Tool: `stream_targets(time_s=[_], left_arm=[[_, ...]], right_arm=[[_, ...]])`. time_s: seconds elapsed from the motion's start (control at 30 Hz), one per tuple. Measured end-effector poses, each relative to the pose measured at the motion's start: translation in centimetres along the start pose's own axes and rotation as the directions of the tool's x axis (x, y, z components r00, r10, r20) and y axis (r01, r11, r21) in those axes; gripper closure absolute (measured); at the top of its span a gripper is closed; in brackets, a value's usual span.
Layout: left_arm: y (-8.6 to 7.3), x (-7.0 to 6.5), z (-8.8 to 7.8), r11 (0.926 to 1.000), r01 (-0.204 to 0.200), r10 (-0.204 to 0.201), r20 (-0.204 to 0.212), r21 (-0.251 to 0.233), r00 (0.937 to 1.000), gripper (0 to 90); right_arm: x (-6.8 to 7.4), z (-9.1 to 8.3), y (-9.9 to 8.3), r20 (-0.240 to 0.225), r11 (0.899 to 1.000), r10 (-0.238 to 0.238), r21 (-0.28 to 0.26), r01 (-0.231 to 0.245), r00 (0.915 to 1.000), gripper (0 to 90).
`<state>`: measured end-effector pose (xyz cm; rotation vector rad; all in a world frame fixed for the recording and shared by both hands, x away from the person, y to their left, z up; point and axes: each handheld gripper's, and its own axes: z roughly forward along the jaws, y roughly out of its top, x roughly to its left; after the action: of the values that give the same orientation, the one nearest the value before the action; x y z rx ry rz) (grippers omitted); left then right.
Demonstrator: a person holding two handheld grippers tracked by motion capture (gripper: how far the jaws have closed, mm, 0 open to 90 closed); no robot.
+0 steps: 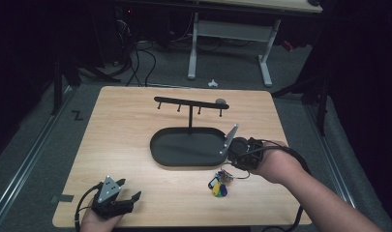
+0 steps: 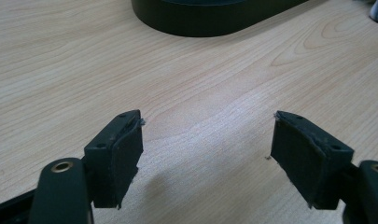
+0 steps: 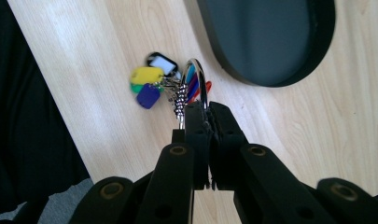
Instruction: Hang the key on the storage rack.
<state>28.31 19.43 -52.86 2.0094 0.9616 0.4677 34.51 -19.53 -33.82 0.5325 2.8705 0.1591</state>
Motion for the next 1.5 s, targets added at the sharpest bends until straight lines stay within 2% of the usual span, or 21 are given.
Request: stream_targets(time_s=[0.23, 0.33, 0.53, 0.93, 1.13, 1.4, 1.5], left_arm=[[0.0, 0.0, 0.0, 1.0000, 0.003, -0.003, -0.002, -0.005, 1.0000, 25.4], [0.0, 0.1, -0.1, 1.0000, 0.006, -0.006, 0.000, -0.002, 1.0000, 25.4], [0.0, 0.1, -0.1, 1.0000, 0.005, -0.005, 0.000, -0.001, 1.0000, 25.4], [0.0, 0.2, -0.2, 0.9999, 0.008, -0.008, -0.002, -0.009, 1.0000, 25.4], [0.0, 0.2, -0.2, 0.9999, 0.008, -0.008, -0.003, -0.010, 1.0000, 25.4], [0.0, 0.2, -0.2, 0.9999, 0.007, -0.007, -0.003, -0.009, 1.0000, 25.4], [0.0, 0.2, -0.2, 0.9999, 0.007, -0.007, -0.004, -0.009, 1.0000, 25.4]], right_arm=[[-1.0, -1.9, 0.7, -0.016, 0.999, 0.019, -0.030, -0.020, 0.9997, 87.4], [-1.5, -2.9, 1.3, -0.007, 0.999, 0.021, -0.036, -0.021, 0.9998, 87.4], [-2.2, -3.7, 1.9, 0.015, 0.999, 0.025, -0.039, -0.024, 0.9996, 87.4], [-3.6, -4.0, 3.1, 0.019, 0.999, 0.033, -0.031, -0.032, 0.9993, 87.4], [-4.8, -4.1, 3.5, -0.005, 0.996, 0.069, -0.051, -0.069, 0.9976, 87.3], [-6.4, -4.4, 3.9, 0.003, 0.994, 0.094, -0.060, -0.094, 0.9956, 87.3], [-7.3, -4.3, 4.1, 0.000, 0.990, 0.121, -0.067, -0.120, 0.9927, 87.3]])
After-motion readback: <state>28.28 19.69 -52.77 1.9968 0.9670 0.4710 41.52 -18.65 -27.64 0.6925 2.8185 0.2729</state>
